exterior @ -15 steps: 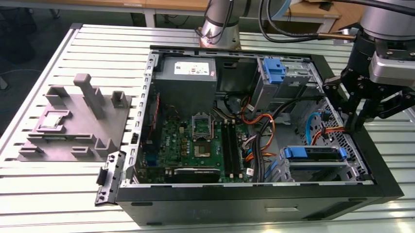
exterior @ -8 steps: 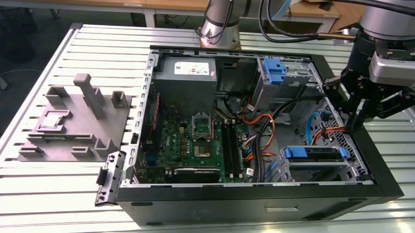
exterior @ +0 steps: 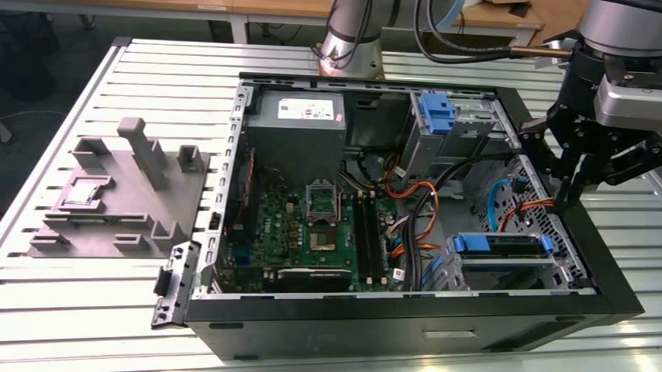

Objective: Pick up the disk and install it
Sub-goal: 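Insert the first disk wire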

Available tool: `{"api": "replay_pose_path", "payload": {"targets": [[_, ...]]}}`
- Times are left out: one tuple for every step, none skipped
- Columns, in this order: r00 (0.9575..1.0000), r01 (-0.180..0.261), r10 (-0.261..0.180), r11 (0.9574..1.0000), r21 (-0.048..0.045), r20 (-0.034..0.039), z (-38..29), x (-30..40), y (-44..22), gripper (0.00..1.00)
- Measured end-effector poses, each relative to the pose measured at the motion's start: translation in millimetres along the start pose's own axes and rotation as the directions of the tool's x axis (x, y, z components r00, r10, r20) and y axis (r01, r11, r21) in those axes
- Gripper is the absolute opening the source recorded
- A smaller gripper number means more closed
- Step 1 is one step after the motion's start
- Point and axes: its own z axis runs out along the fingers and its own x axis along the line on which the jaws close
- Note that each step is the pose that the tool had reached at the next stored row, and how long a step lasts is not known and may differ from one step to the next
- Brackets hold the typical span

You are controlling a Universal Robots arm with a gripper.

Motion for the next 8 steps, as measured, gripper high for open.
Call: {"api": "replay_pose_path", "payload": {"targets": [[1.0000,0.000,0.000,1.0000,-0.0001,0.0000,0.0,0.0,0.0,0.16],[1.0000,0.000,0.000,1.0000,0.0000,0.0000,0.0,0.0,0.0,0.16],[1.0000,0.000,0.000,1.0000,-0.0003,-0.0002,-0.2,-0.1,0.1,0.16],[1.0000,0.000,0.000,1.0000,-0.0004,-0.0002,-0.3,-0.6,0.4,0.16],[1.0000,0.000,0.000,1.0000,-0.0004,-0.0003,-0.7,-1.7,1.1,0.16],[1.0000,0.000,0.000,1.0000,-0.0003,-0.0002,-0.9,-2.8,2.1,0.16],[1.0000,0.000,0.000,1.0000,-0.0004,-0.0001,-1.0,-3.6,2.8,0.16],[1.0000,-0.001,0.001,1.0000,-0.0006,0.0000,-1.0,-3.7,2.9,0.16]]}}
